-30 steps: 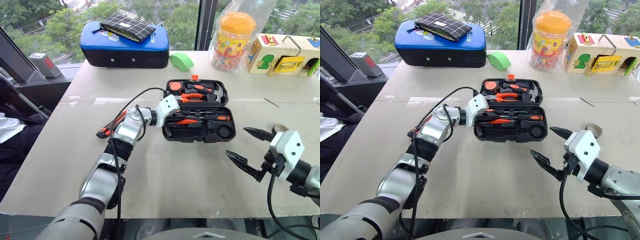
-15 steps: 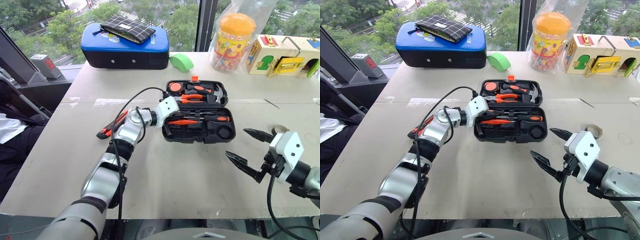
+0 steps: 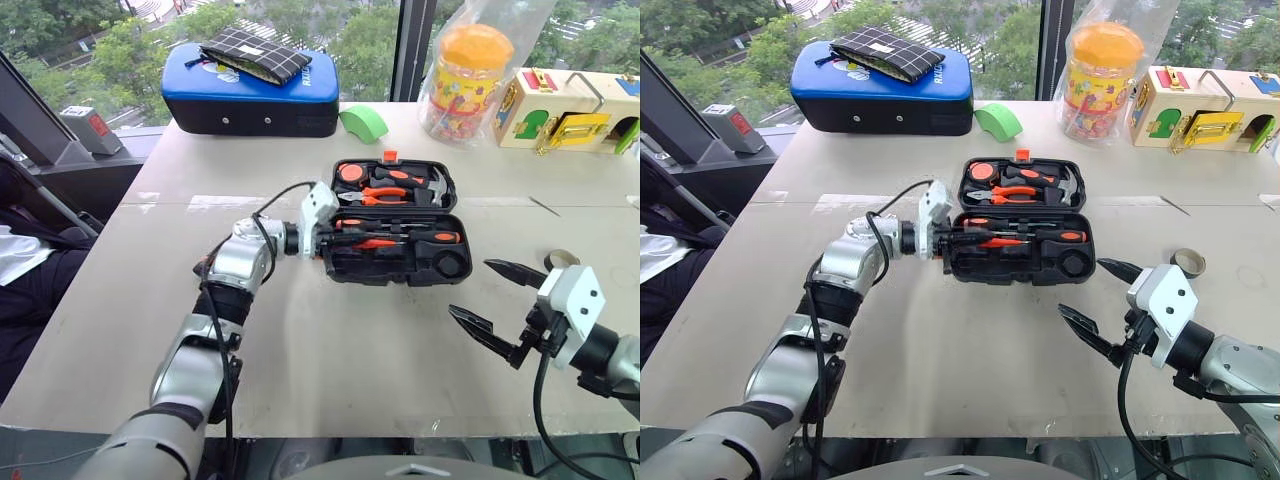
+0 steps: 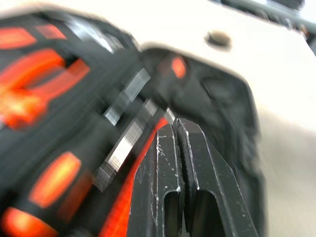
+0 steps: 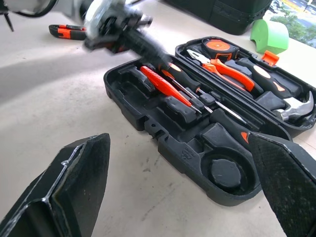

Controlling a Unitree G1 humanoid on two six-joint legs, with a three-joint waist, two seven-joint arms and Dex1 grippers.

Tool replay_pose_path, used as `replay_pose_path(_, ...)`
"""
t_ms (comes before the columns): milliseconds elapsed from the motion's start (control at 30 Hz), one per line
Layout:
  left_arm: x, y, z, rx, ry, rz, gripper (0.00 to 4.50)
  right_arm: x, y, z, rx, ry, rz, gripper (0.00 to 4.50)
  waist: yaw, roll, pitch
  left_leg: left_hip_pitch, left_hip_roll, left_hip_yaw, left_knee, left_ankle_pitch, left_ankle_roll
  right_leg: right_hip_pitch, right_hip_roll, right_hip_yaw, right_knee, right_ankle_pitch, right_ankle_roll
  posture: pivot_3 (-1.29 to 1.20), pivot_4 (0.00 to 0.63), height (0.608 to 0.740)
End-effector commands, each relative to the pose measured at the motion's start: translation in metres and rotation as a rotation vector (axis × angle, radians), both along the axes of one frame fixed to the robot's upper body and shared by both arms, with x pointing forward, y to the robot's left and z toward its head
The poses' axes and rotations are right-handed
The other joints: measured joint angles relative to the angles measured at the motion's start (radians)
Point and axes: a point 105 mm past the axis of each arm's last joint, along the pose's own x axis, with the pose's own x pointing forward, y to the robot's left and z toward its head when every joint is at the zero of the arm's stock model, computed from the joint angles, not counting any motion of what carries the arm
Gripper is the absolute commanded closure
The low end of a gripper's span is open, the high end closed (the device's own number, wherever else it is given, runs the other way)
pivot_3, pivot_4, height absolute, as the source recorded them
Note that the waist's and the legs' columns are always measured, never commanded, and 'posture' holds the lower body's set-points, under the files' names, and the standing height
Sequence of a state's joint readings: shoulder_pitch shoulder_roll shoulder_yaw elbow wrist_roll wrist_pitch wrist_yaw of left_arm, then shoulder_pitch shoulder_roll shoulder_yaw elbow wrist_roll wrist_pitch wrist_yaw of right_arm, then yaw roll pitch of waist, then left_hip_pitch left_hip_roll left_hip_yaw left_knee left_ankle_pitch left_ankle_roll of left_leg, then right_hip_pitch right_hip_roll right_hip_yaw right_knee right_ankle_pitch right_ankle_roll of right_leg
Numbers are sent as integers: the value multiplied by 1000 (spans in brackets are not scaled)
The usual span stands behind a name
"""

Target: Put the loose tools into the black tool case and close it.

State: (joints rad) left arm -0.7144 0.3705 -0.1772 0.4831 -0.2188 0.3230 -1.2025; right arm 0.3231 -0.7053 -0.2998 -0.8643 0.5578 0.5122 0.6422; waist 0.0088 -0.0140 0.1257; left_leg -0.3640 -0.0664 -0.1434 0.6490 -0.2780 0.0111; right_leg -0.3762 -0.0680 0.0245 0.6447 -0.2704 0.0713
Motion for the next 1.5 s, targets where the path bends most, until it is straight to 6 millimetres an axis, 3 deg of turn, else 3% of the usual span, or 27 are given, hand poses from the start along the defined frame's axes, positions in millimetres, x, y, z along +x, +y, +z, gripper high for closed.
replay_pose_path(33,11,0,0,49,-84,42,4444,-1,3,8,5,-40,16,0,4,0,0,0,0,0,0,0,0,0,0,0,0,0,0,0,150,740)
replay_pose_path(400,32,-4,-5,22,-34,195,4444,-3,1,8,-2,-38,14,0,6,0,0,0,-1,0,0,-1,1,0,-1,-1,0,0,0,0,150,740)
replay_pose_path(633,22,-6,-17,116,-80,146,4444,-3,2,6,-3,-33,18,0,6,0,0,0,-1,0,1,-1,1,1,-1,-1,0,0,0,0,150,740)
replay_pose_path(867,17,-17,-25,241,-286,82,4444,-1,2,6,-6,-34,25,0,7,0,-1,0,-1,0,0,0,1,1,-1,0,0,0,0,0,150,740)
replay_pose_path(1200,25,-13,-34,289,-336,121,4444,-1,4,6,-5,-34,26,0,4,1,-1,1,-1,0,0,-1,2,1,-1,0,0,0,0,0,150,740)
replay_pose_path(1300,29,-13,-26,184,-249,178,4444,-1,5,6,-2,-38,30,0,4,1,-1,1,-1,0,0,-1,2,1,-1,0,0,0,0,0,150,740)
replay_pose_path(1367,39,-3,19,-100,-106,307,4444,-2,7,7,4,-45,36,0,3,0,-1,1,-1,0,0,-1,2,1,-1,0,0,0,0,0,150,740)
replay_pose_path(1433,47,22,48,-231,-58,411,4444,-3,7,9,8,-53,41,0,-3,-1,0,0,0,0,1,-1,2,0,0,-1,0,0,0,0,150,740)
replay_pose_path(1500,47,51,58,-227,-74,492,4444,-3,7,10,9,-56,42,0,-18,-2,1,0,1,-1,0,-1,2,-1,0,-1,1,0,0,0,150,740)
